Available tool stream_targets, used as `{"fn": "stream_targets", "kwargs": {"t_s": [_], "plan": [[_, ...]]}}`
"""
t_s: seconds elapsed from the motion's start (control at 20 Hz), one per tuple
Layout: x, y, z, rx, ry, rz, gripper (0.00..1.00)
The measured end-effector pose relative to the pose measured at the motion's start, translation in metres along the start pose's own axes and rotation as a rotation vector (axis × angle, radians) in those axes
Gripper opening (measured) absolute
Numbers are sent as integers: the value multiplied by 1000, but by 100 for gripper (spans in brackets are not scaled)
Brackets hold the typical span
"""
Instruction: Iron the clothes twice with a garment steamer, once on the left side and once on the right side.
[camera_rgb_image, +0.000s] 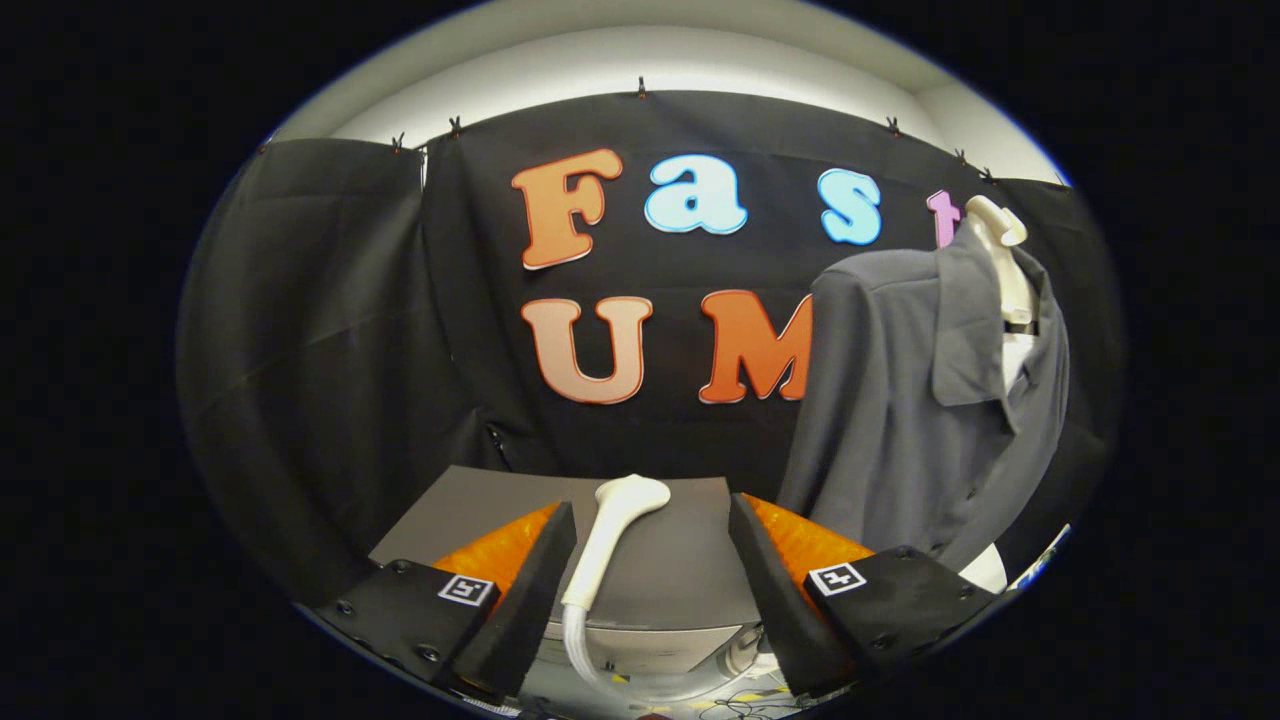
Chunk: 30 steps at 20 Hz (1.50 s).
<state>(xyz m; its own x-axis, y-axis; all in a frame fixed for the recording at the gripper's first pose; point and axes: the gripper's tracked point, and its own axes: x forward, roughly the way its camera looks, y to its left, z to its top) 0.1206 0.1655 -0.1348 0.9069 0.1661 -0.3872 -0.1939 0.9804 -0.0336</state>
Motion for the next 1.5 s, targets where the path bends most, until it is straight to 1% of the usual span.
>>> {"fn": "stream_targets", "kwargs": {"t_s": [0.05,0.2,0.45,0.6,0.65,0.8,0.9,1.0,1.1,1.2,1.35,1.4,1.5], "plan": [[14,7,-7,2,30,4,98],[52,18,-27,-33,115,-21,98],[118,26,-81,-21,295,-54,98],[153,22,-101,-58,359,-110,99],[164,23,-107,-62,380,-116,99],[192,21,-126,-29,443,-147,99],[204,21,-134,-5,457,-150,98],[208,18,-135,-16,467,-164,98],[213,17,-139,-22,476,-177,95],[219,18,-140,-19,484,-173,87],[225,15,-147,-8,500,-190,74],[226,14,-149,-1,509,-191,74],[228,12,-156,19,535,-191,68]]}}
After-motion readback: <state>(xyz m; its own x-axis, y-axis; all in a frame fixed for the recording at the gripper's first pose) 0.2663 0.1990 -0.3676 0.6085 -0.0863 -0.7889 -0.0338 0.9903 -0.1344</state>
